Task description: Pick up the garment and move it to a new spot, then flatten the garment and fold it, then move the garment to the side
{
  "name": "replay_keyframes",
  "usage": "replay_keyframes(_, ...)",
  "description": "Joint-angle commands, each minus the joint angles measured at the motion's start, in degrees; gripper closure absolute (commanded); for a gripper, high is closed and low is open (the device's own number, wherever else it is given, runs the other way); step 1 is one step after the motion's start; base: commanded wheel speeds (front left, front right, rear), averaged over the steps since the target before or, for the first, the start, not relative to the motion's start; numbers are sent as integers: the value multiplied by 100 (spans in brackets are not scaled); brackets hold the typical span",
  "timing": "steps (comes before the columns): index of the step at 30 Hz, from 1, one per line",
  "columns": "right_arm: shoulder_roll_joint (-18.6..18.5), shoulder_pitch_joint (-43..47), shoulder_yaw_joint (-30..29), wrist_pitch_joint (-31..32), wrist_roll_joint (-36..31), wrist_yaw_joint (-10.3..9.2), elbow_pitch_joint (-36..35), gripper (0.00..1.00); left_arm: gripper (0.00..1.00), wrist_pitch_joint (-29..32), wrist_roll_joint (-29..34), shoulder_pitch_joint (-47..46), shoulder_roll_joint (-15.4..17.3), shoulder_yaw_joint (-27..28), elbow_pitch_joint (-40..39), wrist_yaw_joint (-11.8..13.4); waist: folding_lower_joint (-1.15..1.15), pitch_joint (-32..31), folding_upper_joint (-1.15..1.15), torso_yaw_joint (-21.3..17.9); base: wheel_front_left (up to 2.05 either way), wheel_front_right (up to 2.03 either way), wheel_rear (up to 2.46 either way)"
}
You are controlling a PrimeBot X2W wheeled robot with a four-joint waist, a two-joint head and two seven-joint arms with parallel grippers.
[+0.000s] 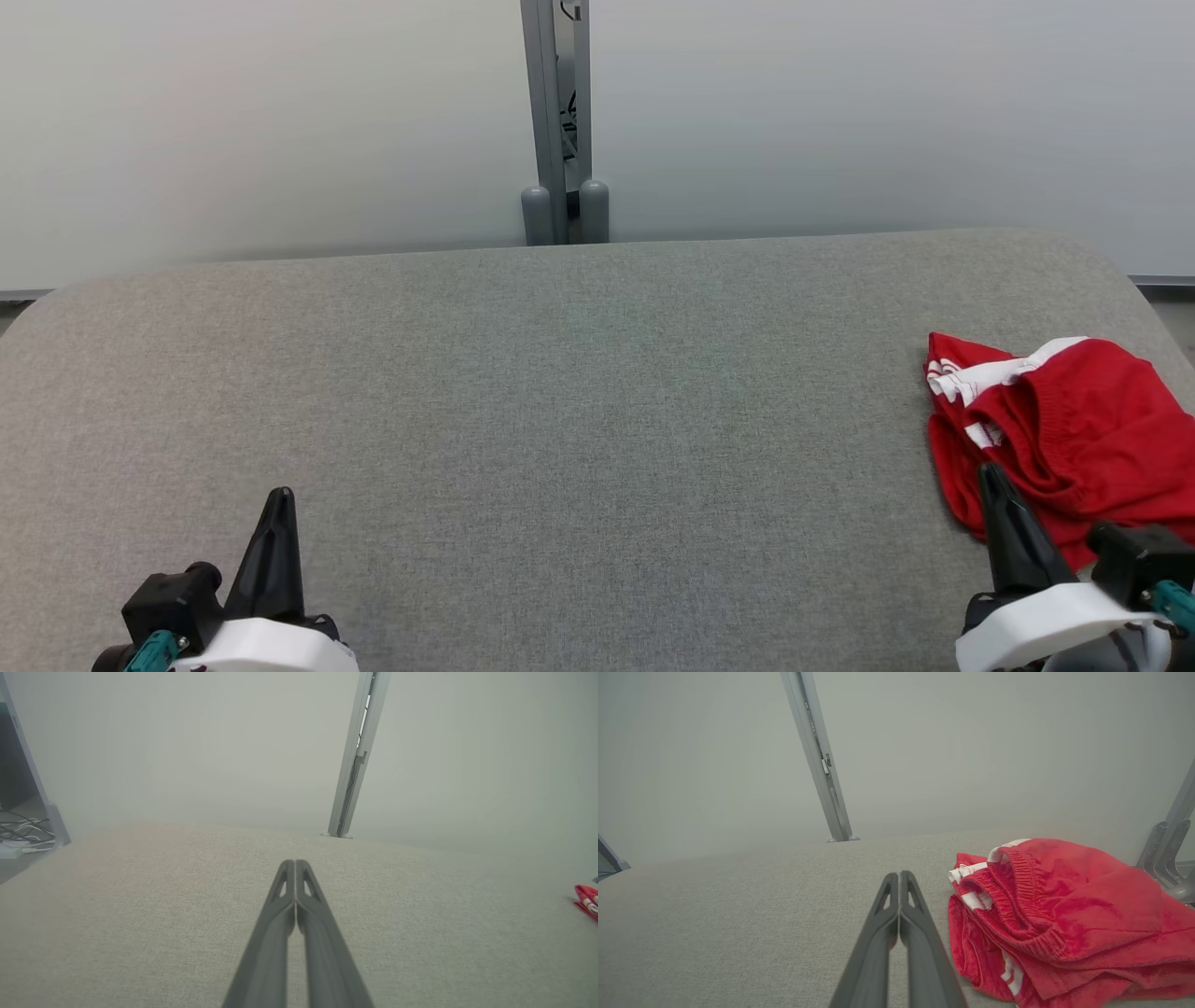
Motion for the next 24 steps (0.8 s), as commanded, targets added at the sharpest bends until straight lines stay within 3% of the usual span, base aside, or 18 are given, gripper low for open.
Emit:
replay_keyframes(1, -39, -212, -93, 69, 170, 0, -20, 100, 100, 10, -160, -198, 29, 49, -48, -50, 0, 1, 0, 1, 0, 0, 0)
replay_keyframes(24, -148, -962, -879, 1024, 2251, 0, 710, 100, 100, -9, -2185, -856, -319, 0, 506, -610, 0, 40, 0, 30, 0, 0, 0)
